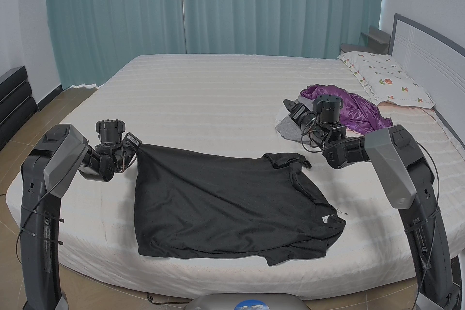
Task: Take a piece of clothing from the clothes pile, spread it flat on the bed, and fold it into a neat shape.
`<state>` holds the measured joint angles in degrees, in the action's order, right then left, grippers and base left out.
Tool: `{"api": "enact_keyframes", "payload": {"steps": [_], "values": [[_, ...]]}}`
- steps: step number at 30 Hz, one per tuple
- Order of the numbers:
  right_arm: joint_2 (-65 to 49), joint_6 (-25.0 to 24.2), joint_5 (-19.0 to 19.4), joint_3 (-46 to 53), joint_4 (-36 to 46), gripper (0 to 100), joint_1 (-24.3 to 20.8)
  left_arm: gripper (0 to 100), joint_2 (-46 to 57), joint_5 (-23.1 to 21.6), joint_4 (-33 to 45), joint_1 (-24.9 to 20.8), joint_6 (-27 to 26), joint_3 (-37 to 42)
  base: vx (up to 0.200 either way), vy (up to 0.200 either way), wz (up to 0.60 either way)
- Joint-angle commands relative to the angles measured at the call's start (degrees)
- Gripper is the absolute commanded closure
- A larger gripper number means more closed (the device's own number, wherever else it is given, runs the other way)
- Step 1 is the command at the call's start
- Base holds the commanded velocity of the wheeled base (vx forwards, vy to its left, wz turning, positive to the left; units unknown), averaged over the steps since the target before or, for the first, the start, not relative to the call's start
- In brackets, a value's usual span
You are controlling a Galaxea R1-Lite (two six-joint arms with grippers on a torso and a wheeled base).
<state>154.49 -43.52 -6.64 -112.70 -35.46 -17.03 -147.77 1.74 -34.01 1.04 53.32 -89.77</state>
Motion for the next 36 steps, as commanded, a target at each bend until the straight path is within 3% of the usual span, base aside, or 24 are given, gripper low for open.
{"api": "enact_keyframes", "payload": {"steps": [1, 7, 15, 23, 29, 36], "values": [[-5.52, -0.6, 1.02, 14.0, -0.13, 0, -3.18, 100, -0.06, 0.01, 0.0, -0.07, -0.06, 0.04, 0.0, 0.0, 0.0], [-5.6, -1.04, 2.43, 22.35, -0.13, 0, -7.05, 100, 0.03, 0.01, 0.0, -0.16, -0.06, 0.3, 0.0, 0.0, 0.0], [-3.41, -0.86, 3.04, 26.39, 0.75, 0, -6.61, 100, 0.12, -0.16, 0.0, -0.16, -0.06, 0.65, 0.0, 0.0, 0.0], [-1.39, -0.42, 2.07, 23.93, 2.33, 0, 0.68, 100, 0.21, -0.16, 0.0, -0.16, -0.06, 0.65, 0.0, 0.0, 0.0], [-1.39, 0.98, 1.99, 21.38, 1.62, 0, 8.77, 100, 0.12, -0.25, 0.0, -0.16, -0.06, 0.65, 0.0, 0.0, 0.0], [-4.02, 0.89, 2.25, 21.21, 1.27, 0, 12.2, 100, 0.12, -0.25, 0.0, -0.16, -0.06, 0.65, 0.0, 0.0, 0.0]]}}
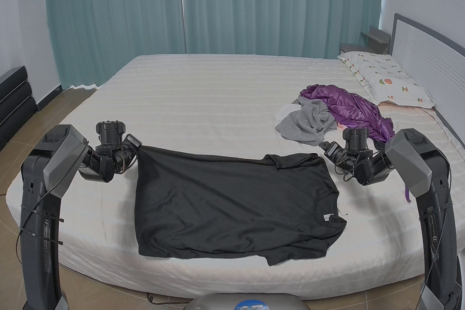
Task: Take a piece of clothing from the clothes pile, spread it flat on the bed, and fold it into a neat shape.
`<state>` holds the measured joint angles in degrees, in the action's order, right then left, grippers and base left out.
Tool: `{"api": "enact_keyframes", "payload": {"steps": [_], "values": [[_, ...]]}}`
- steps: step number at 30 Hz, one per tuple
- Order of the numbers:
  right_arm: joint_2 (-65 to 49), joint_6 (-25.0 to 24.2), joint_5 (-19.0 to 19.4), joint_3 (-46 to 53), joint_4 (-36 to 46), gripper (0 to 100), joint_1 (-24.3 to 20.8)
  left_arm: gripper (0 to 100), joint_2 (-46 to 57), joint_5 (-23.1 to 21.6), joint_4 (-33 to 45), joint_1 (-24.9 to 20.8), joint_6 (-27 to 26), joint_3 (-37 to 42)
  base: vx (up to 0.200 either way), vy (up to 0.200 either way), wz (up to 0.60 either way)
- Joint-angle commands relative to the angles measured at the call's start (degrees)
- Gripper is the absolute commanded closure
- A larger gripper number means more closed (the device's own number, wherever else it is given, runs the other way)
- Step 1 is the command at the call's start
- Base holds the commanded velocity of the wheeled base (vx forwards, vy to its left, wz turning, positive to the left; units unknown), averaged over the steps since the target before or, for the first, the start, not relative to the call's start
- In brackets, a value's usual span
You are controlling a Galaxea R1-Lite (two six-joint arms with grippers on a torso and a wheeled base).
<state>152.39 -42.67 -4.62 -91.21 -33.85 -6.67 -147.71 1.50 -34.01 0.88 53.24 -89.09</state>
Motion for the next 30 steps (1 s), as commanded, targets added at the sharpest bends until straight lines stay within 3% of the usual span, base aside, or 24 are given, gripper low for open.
{"api": "enact_keyframes", "payload": {"steps": [1, 11, 19, 26, 30], "values": [[-2.72, -0.14, 0.4, -0.11, -0.25, 0, 2.1, 100, 0.06, -0.01, 0.0, 0.0, 0.03, -0.03, 0.0, 0.0, 0.0], [-11.07, -2.33, 2.77, 9.12, -0.34, 0, 1.48, 100, 0.23, -0.01, -0.09, -0.09, 0.03, -0.03, 0.0, 0.0, 0.0], [-14.93, -1.81, 8.58, 21.16, -6.49, 0, 0.43, 100, 0.23, 0.08, -0.44, -0.17, -0.06, -0.03, 0.0, 0.0, 0.0], [-13.7, -1.37, 9.19, 20.72, -6.49, 0, -1.77, 100, 0.06, 0.08, -0.18, -0.26, -0.06, -0.03, 0.0, 0.0, 0.0], [-10.89, 1.97, 11.12, 19.75, -6.14, 0, -2.91, 100, 0.06, 0.08, -0.09, -0.26, -0.06, 0.06, 0.0, 0.0, 0.0]]}}
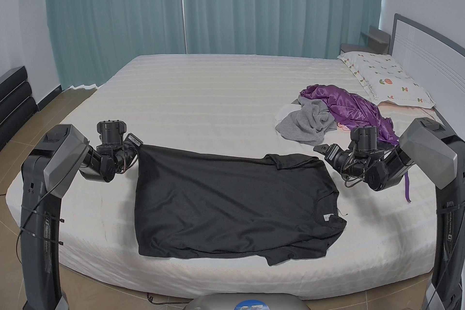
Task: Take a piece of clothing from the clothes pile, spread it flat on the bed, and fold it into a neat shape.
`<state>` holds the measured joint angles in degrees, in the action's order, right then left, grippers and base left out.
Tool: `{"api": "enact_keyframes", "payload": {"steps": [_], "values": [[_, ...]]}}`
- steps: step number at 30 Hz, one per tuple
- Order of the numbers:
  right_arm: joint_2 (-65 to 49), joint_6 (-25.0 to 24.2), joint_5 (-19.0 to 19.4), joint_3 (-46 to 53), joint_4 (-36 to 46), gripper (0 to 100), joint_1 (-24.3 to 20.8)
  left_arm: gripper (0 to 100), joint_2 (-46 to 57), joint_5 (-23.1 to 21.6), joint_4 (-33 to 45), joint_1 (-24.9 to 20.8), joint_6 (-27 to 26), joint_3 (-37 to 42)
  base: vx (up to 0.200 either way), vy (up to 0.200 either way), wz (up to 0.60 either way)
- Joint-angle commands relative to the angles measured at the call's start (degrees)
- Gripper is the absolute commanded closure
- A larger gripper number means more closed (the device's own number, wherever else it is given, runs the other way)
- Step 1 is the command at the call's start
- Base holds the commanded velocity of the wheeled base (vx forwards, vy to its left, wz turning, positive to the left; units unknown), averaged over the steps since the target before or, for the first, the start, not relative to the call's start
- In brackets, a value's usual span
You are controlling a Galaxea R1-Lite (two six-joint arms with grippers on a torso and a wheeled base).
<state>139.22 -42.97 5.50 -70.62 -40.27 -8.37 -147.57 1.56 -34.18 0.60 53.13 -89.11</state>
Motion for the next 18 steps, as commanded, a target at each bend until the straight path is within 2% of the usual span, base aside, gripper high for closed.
{"api": "enact_keyframes", "payload": {"steps": [1, 3, 18], "values": [[3.08, 3.77, 1.18, -1.54, 0.63, 0, -1.38, 100, -0.09, 0.02, 0.08, 0.02, 0.05, 0.08, 0.0, 0.0, 0.0], [4.84, 6.06, 1.09, -3.3, 1.15, 0, -1.38, 100, -0.09, 0.02, 0.08, 0.02, 0.05, 0.08, 0.0, 0.0, 0.0], [11.52, 13.18, -0.4, -13.84, 0.89, 0, -0.94, 100, -0.26, 0.02, 0.08, -0.07, -0.04, 0.08, 0.0, 0.0, 0.0]]}}
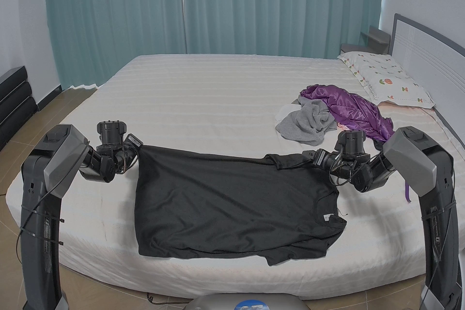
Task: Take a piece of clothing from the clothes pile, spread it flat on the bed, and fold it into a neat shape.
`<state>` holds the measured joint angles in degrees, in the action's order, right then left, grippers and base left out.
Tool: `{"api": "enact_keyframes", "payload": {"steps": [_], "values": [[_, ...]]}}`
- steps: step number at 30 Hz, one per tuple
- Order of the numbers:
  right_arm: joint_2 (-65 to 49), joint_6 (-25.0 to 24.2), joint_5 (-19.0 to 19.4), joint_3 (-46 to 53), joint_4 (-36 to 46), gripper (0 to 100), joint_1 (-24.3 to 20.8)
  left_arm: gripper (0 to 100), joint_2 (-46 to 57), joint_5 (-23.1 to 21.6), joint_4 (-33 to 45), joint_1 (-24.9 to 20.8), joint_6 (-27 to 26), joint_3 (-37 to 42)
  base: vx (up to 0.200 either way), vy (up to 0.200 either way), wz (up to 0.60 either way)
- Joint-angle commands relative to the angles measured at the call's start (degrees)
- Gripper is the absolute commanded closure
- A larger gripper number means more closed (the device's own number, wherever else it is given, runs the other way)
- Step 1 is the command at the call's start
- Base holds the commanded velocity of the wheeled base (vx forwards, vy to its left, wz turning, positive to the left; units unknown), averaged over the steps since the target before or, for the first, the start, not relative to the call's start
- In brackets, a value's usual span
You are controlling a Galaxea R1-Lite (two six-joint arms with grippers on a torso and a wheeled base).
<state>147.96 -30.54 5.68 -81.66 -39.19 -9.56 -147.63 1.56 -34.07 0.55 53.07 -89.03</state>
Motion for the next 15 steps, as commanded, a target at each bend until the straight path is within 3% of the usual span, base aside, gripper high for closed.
{"api": "enact_keyframes", "payload": {"steps": [1, 10, 11, 15], "values": [[3.57, 0.74, -1.11, -3.76, -0.45, 0, 0.24, 100, -0.2, 0.02, -0.03, -0.02, 0.02, -0.01, 0.0, 0.0, 0.0], [7.52, 0.92, -2.87, -8.95, -0.01, 0, 0.33, 100, -0.29, 0.02, 0.06, -0.02, -0.07, -0.01, 0.0, 0.0, 0.0], [7.61, 0.83, -2.87, -8.95, -0.09, 100, 0.33, 100, -0.29, 0.02, 0.06, -0.02, -0.07, -0.01, 0.0, 0.0, 0.0], [7.78, 0.65, -2.96, -9.21, -0.62, 100, 0.33, 100, -0.38, -0.07, 0.06, -0.2, -0.07, -0.09, 0.0, 0.0, 0.0]]}}
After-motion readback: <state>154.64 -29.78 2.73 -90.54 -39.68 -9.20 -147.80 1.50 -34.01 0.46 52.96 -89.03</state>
